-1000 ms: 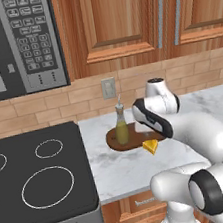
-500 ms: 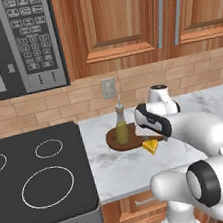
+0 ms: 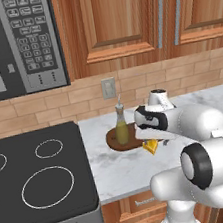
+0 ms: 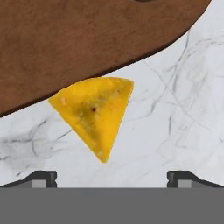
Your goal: Retrieve the reheated potato from the microwave, then place the potato, cheese, and condiment on the cutting board.
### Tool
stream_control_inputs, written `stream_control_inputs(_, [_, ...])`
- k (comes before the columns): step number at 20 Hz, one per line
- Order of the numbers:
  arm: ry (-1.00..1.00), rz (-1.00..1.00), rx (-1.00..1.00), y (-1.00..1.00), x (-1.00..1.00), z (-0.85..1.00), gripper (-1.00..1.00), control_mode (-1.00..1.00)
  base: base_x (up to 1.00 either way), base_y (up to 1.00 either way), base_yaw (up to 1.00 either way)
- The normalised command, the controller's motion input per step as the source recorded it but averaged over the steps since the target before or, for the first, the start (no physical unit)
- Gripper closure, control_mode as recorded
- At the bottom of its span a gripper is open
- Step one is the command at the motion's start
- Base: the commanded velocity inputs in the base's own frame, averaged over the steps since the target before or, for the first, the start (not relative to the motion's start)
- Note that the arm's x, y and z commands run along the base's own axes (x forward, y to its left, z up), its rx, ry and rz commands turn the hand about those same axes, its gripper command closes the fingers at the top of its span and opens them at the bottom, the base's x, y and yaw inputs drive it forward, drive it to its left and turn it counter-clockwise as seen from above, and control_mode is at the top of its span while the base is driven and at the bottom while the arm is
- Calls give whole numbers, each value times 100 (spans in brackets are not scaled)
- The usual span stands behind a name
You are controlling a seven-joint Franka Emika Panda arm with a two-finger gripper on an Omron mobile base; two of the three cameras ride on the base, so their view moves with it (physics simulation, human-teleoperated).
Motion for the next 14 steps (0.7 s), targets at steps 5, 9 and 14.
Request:
stream_control_inputs(5, [0, 0, 1, -4, 5, -9, -100, -100, 0, 0, 0])
stream_control_inputs(9, [0, 0, 0, 0, 0, -12, -100, -100, 0, 0, 0])
stream_control_inputs(14, [0, 0, 2, 0, 0, -12, -100, -100, 0, 0, 0])
